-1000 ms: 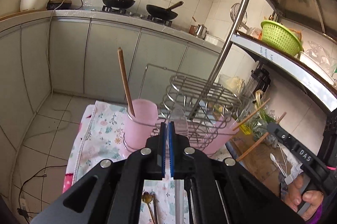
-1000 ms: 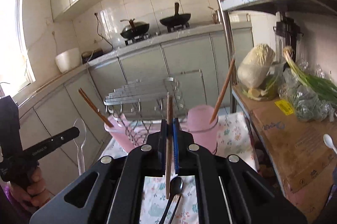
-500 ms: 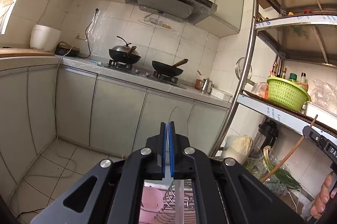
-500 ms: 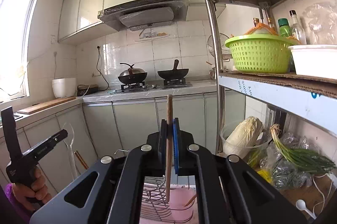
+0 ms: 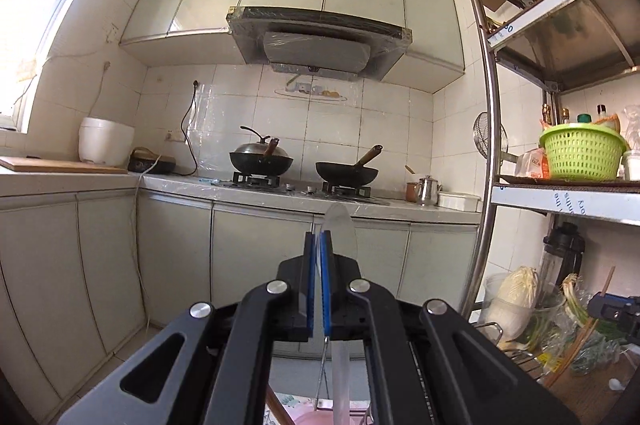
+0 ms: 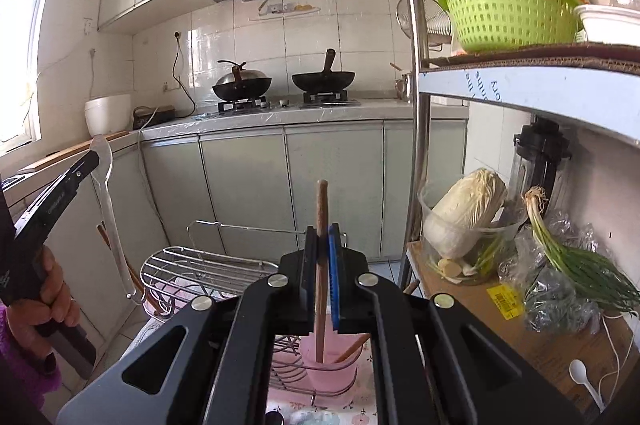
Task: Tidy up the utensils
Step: 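Open the left tool over the pink cup while the right tool releases its chopstick into the other cup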
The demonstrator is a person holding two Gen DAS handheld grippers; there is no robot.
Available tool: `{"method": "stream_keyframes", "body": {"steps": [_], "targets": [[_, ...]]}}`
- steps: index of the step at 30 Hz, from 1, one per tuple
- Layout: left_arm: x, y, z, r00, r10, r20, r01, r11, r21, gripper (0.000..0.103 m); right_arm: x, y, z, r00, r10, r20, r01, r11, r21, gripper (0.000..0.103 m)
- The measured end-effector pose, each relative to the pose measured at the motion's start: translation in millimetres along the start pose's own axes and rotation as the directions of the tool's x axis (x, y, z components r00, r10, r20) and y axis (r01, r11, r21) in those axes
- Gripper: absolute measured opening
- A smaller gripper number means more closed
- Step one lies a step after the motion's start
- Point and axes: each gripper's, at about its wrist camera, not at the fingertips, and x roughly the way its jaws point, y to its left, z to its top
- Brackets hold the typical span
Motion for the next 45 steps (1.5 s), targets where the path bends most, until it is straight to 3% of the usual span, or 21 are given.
{"method": "stream_keyframes", "body": {"steps": [6,12,15,20,26,38,45], "targets": [[4.7,-16.6,-40.6,0.999,0.036,0.041,-0.040,0.994,0.103,0.002,5.1,-1.6,-11.9,0.999,0.006,-0.033,-0.006,1.000,-0.002,0.006],[-9.8,-8.6,-64.3,1.000,0.009,-0.029,-0.007,0.998,0.060,0.002,5.9,2.5,-19.4,0.998,0.017,-0.058,-0.018,1.000,-0.010,0.006],[-16.1,-2.8,-75.7,0.994,-0.023,-0.106,0.027,0.999,0.042,0.002,8.4,4.8,-23.1,0.997,0.025,-0.078,-0.026,1.000,-0.009,0.006],[-10.6,10.8,-89.8,0.962,-0.051,-0.267,0.043,0.998,-0.037,0.002,12.0,9.8,-29.8,0.994,0.024,-0.104,-0.025,1.000,-0.010,0.006],[0.0,18.9,-96.6,0.929,-0.052,-0.367,0.028,0.997,-0.070,0.002,14.2,10.8,-32.7,0.993,0.008,-0.116,-0.010,1.000,-0.015,0.006],[16.7,22.1,-99.6,0.878,-0.038,-0.477,-0.001,0.997,-0.081,0.002,14.8,17.6,-30.0,0.991,-0.025,-0.132,0.020,0.999,-0.040,0.006],[16.5,20.5,-99.5,0.868,-0.036,-0.495,-0.005,0.997,-0.081,0.003,11.7,19.5,-30.1,0.988,-0.042,-0.150,0.035,0.998,-0.045,0.006]]}}
